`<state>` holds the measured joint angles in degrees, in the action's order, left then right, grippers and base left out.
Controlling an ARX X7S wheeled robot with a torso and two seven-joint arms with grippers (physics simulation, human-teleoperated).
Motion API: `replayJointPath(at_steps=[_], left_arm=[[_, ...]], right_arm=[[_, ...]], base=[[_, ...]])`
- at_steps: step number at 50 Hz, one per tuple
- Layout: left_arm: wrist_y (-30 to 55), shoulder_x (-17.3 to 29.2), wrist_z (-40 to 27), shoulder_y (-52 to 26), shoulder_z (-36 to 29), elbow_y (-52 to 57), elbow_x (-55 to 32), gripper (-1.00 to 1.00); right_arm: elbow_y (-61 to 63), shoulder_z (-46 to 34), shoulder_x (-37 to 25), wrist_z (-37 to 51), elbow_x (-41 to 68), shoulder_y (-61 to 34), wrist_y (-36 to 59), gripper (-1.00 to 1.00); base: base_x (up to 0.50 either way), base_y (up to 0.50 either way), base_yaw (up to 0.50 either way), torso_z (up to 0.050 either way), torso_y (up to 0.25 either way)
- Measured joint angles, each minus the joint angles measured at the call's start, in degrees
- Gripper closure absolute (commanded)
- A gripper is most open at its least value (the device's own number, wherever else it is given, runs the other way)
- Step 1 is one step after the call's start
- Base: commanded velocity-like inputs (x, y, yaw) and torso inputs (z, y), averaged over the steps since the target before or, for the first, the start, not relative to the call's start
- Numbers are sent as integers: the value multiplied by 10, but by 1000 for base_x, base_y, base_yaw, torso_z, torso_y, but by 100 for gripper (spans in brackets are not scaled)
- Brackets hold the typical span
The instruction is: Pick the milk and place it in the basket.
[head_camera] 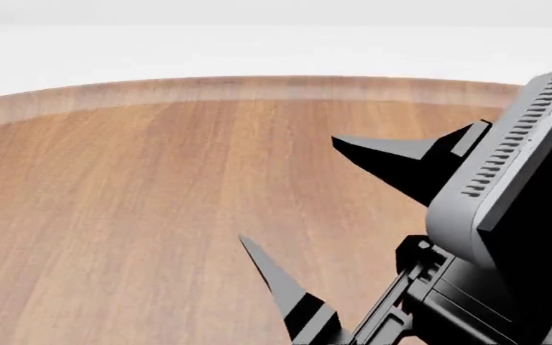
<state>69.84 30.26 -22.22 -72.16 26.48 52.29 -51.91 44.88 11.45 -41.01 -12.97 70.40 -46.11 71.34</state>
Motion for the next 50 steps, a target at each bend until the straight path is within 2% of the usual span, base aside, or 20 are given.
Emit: replayJointPath(at_steps=[24,50], left_arm=[[-10,7,-8,3,-5,-4,-7,-100],[-19,12,-17,12,-5,-4,-16,-100]], right_arm=[[48,-54,-43,-154,-85,142,-75,-100],[57,-114,-56,-220,-152,206,-124,-100]], base=[[0,0,0,0,0],[0,0,0,0,0]])
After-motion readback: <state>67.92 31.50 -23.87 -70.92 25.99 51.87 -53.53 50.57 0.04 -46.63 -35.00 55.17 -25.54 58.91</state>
